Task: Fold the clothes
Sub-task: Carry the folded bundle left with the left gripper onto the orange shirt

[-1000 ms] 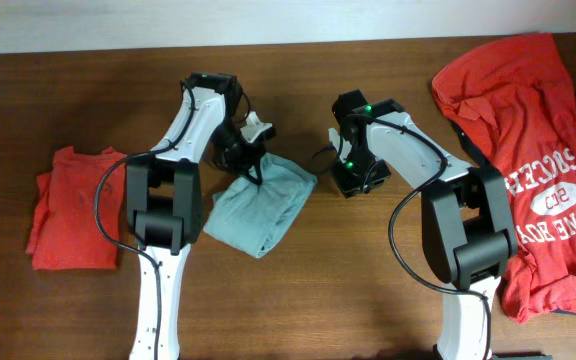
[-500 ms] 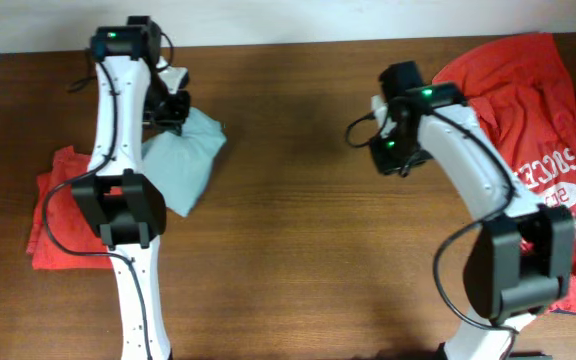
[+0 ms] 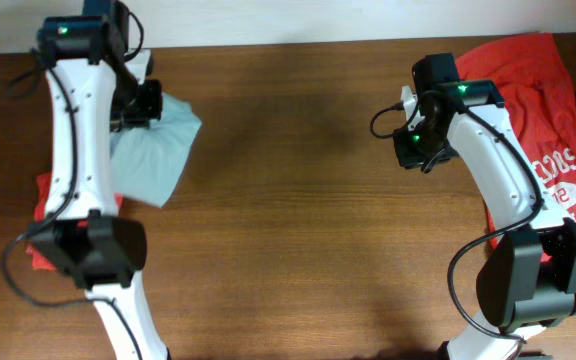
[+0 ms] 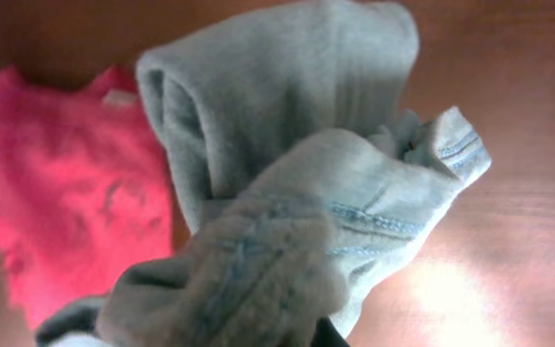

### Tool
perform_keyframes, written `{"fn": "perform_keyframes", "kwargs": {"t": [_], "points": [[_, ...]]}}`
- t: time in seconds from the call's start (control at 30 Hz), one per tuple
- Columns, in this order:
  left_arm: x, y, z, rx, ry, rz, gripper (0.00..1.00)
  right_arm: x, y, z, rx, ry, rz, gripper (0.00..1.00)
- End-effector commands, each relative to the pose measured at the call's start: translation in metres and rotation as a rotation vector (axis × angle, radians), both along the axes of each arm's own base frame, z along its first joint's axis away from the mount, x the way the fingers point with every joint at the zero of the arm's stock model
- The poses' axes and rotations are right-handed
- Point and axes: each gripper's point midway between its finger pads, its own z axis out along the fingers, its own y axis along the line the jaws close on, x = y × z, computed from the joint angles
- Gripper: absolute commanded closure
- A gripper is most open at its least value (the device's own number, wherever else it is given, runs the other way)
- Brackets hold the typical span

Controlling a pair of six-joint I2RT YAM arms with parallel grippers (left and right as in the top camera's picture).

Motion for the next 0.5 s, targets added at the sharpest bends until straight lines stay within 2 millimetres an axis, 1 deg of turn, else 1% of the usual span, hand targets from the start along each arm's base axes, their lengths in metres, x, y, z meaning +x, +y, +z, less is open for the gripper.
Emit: {"fn": "perform_keyframes", "kwargs": {"t": [0.0,0.13,0.17,0.3,0.37,0.4,0.47], "points": [[-0.027,0.032,0.001,0.080,0.048,0.117,0.99,0.004,-0.001,0.015,0.002,-0.042,0.000,0.68],[-0.049,0.065,-0.012,0.124,0.115,0.288,1.00,0.004,-0.001,0.015,0.002,-0.042,0.000,0.68],[-0.057,0.078,-0.016,0.140,0.136,0.343,1.00,0.004,-0.001,0.015,0.002,-0.042,0.000,0.68],[-0.073,0.103,-0.026,0.133,0.159,0.437,0.99,0.004,-0.001,0.015,0.002,-0.042,0.000,0.68],[-0.078,0.115,-0.029,0.130,0.143,0.473,0.99,0.004,-0.001,0.015,0.002,-0.042,0.000,0.68],[-0.076,0.121,-0.031,0.130,0.115,0.471,0.99,0.004,-0.001,0.015,0.002,-0.042,0.000,0.68],[-0.068,0.120,-0.034,0.091,0.062,0.409,0.99,0.004,-0.001,0.015,0.002,-0.042,0.000,0.68]]}}
